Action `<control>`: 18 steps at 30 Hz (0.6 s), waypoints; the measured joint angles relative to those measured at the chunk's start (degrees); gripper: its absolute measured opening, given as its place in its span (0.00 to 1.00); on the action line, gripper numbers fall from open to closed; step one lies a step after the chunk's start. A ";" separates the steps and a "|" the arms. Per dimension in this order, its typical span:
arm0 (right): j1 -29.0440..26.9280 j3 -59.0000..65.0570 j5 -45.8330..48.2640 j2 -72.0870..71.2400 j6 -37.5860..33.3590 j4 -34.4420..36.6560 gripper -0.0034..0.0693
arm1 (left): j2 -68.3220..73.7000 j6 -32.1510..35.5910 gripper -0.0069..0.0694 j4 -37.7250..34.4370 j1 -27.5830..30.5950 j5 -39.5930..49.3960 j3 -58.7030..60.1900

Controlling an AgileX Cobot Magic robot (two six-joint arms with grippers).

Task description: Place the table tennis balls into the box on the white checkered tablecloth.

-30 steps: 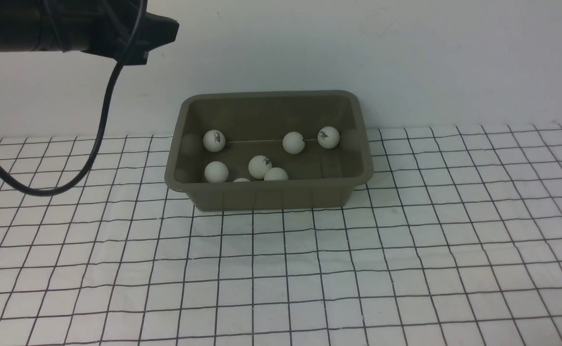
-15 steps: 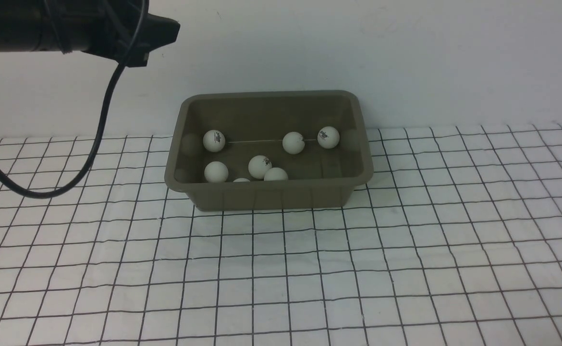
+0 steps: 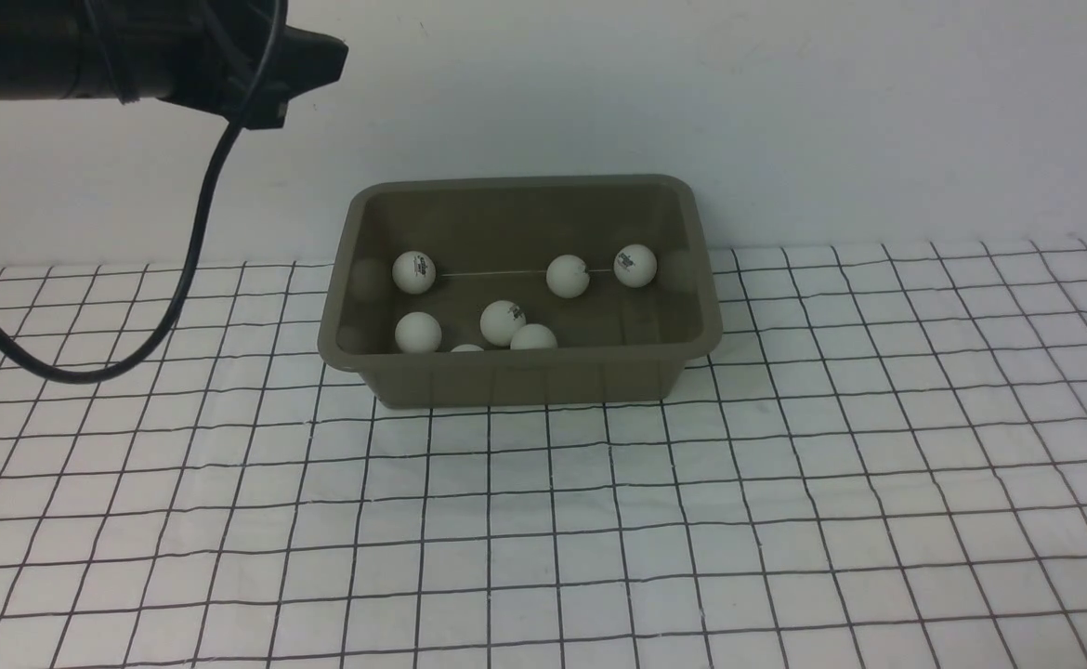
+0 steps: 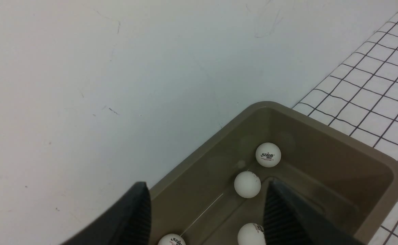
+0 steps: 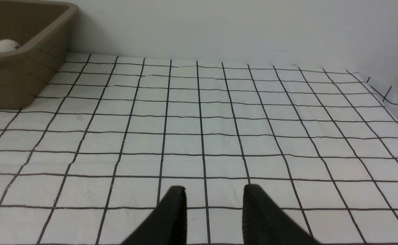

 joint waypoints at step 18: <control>0.00 0.00 0.00 0.00 0.00 0.02 0.35 | 0.00 -0.05 0.62 -14.88 0.00 12.04 0.00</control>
